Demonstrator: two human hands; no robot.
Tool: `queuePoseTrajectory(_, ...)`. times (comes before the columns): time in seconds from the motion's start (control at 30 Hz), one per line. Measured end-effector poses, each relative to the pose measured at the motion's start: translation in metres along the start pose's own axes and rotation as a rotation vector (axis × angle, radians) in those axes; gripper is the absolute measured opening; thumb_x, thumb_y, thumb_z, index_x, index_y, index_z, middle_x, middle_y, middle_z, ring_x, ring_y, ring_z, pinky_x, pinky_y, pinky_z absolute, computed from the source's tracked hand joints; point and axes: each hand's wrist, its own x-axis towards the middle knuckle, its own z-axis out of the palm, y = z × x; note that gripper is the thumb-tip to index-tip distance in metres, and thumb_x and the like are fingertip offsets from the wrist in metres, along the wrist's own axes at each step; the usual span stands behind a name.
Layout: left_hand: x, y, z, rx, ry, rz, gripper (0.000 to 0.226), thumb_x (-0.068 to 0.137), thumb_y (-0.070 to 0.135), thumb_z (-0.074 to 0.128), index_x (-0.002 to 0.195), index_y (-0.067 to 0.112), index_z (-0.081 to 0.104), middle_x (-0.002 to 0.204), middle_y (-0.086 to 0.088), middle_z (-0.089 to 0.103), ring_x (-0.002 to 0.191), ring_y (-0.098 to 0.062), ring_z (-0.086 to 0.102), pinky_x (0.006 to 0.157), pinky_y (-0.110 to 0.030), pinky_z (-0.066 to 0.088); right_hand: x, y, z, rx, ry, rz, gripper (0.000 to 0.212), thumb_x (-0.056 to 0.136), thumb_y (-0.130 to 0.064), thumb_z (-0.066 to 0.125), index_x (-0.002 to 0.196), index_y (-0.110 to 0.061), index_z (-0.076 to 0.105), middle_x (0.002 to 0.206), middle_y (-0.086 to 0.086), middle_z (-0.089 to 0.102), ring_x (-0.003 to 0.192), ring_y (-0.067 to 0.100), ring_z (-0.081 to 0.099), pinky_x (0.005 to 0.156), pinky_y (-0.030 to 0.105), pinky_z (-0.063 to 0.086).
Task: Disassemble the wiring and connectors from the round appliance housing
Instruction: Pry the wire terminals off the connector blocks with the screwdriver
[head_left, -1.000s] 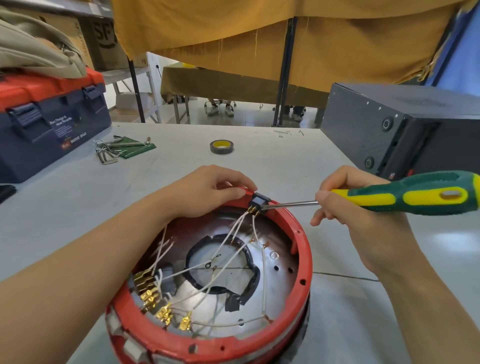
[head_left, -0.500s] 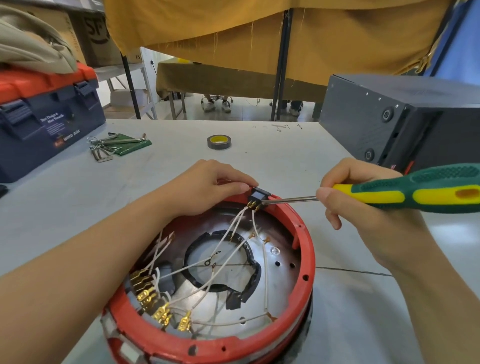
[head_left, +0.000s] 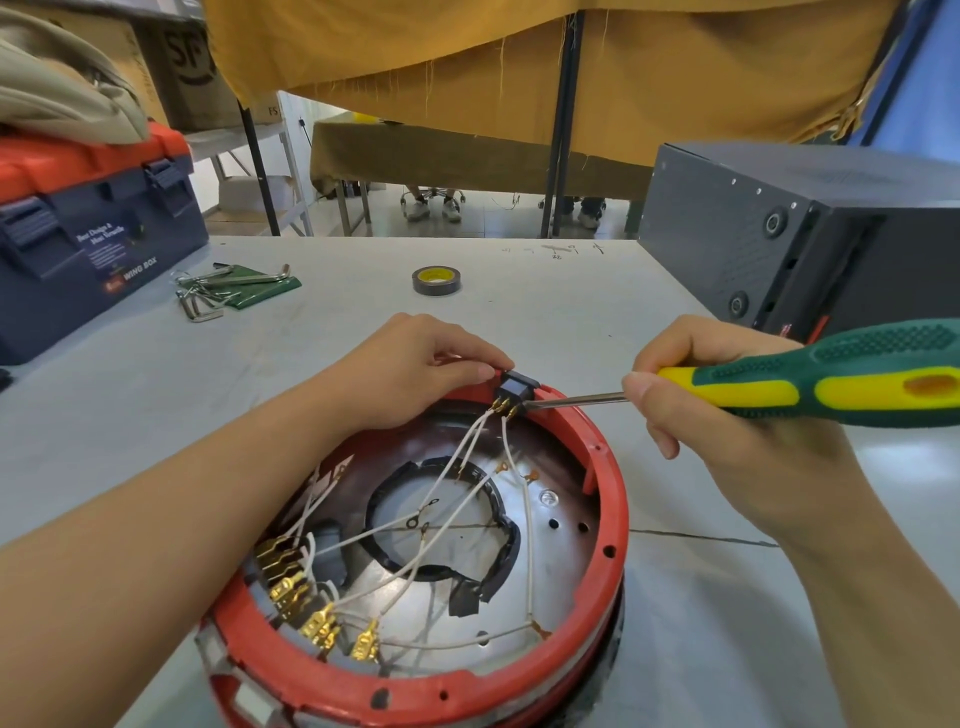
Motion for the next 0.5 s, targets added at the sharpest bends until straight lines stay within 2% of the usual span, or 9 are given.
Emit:
queuePoseTrajectory(0.1, 0.0, 0.001, 0.0, 0.03, 0.022, -0.011, 0.021, 0.09, 0.026, 0.06, 0.103, 0.039, 0.07, 0.103, 0.018, 0.068, 0.097, 0.005, 0.057, 0.081, 0.001, 0.037, 0.001, 0.002, 0.002, 0.0, 0.026, -0.001, 0.02, 0.079, -0.022, 0.065, 0.064, -0.014, 0.055, 0.049, 0.005, 0.051, 0.044, 0.008, 0.045, 0.048, 0.014, 0.038)
queuePoseTrajectory(0.23, 0.001, 0.002, 0.001, 0.075, 0.038, -0.022, 0.02, 0.09, 0.027, 0.06, 0.102, 0.039, 0.07, 0.104, 0.014, 0.07, 0.096, -0.001, 0.058, 0.08, -0.002, 0.037, 0.006, 0.011, 0.004, 0.107, 0.072, 0.07, 0.023, 0.074, -0.035, 0.06, 0.063, -0.015, 0.057, 0.051, 0.005, 0.05, 0.044, 0.012, 0.045, 0.051, 0.019, 0.039)
queuePoseTrajectory(0.33, 0.001, 0.003, 0.002, 0.088, 0.04, -0.026, 0.02, 0.09, 0.027, 0.059, 0.103, 0.039, 0.07, 0.104, 0.012, 0.07, 0.097, -0.002, 0.058, 0.081, -0.004, 0.037, 0.012, 0.017, 0.004, 0.261, 0.091, 0.131, 0.019, 0.072, -0.031, 0.061, 0.056, -0.021, 0.059, 0.055, -0.007, 0.052, 0.044, 0.01, 0.043, 0.049, 0.02, 0.039)
queuePoseTrajectory(0.5, 0.0, 0.004, 0.002, 0.071, 0.041, -0.041, 0.019, 0.09, 0.027, 0.06, 0.102, 0.038, 0.071, 0.102, 0.011, 0.071, 0.095, -0.002, 0.059, 0.08, -0.004, 0.039, 0.015, 0.024, -0.001, 0.426, 0.092, 0.22, 0.02, 0.069, -0.02, 0.064, 0.05, -0.022, 0.058, 0.053, -0.007, 0.051, 0.045, 0.006, 0.039, 0.044, 0.018, 0.037)
